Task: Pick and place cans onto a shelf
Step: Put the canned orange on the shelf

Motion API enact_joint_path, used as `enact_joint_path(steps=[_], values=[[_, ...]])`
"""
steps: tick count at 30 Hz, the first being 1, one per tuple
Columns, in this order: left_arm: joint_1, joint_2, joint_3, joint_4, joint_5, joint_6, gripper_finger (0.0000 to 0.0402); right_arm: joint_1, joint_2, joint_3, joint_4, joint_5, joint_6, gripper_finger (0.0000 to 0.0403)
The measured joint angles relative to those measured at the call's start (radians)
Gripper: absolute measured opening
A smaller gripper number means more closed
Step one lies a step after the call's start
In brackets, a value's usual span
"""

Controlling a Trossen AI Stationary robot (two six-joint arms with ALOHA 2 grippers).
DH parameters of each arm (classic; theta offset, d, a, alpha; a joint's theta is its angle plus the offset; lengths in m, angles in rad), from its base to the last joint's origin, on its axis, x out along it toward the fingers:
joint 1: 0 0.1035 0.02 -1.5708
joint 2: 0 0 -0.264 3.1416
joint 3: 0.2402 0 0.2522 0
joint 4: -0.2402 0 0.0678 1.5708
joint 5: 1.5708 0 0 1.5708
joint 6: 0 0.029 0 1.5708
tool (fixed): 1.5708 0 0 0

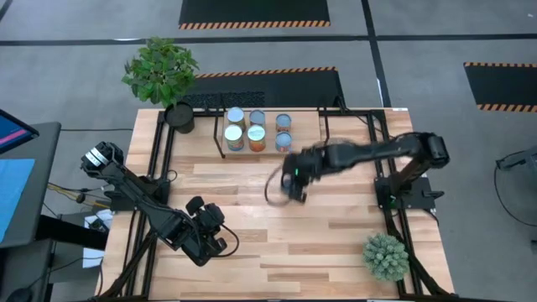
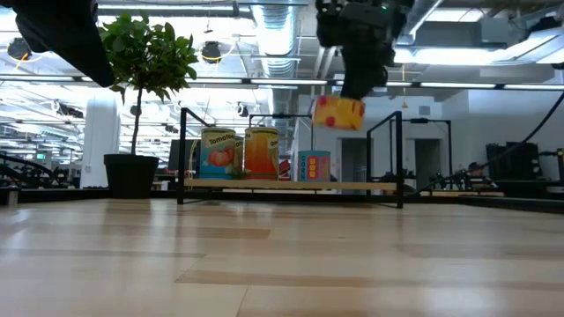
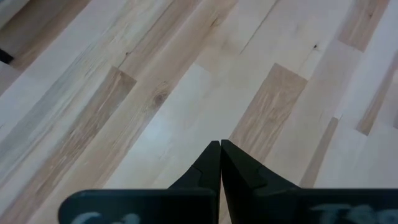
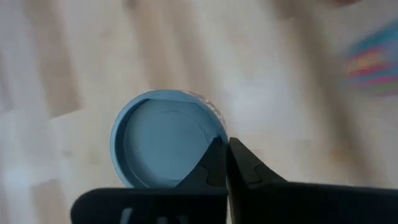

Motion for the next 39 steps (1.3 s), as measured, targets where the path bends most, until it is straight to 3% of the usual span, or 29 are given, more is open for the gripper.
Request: enact_joint_path(steps=[6,12,17,28,39], values=[[0.0,0.0,0.0,-0.002,-0.006,0.009,0.0,-0.209,-0.049,0.134,-0.16,0.087,-0.164,0.0003],[0.0,0.0,0.0,-0.002,-0.018,0.022,0.0,-0.432,-0.045,0.153,-0.172,0.088,-0.349,0.0003],[0.0,0.0,0.0,-0.002,-0.035,0.023,0.0,-0.541,0.036,0.152,-0.216,0.048,-0.524,0.0003],[0.0,0.0,0.0,0.003,-0.026,-0.023,0.0,-0.573,0.2,0.154,-0.223,0.047,-0.572,0.0004],[0.0,0.0,0.0,0.003,-0.026,-0.041,0.0,-0.531,0.198,0.154,-0.174,0.011,-0.57,0.0026]])
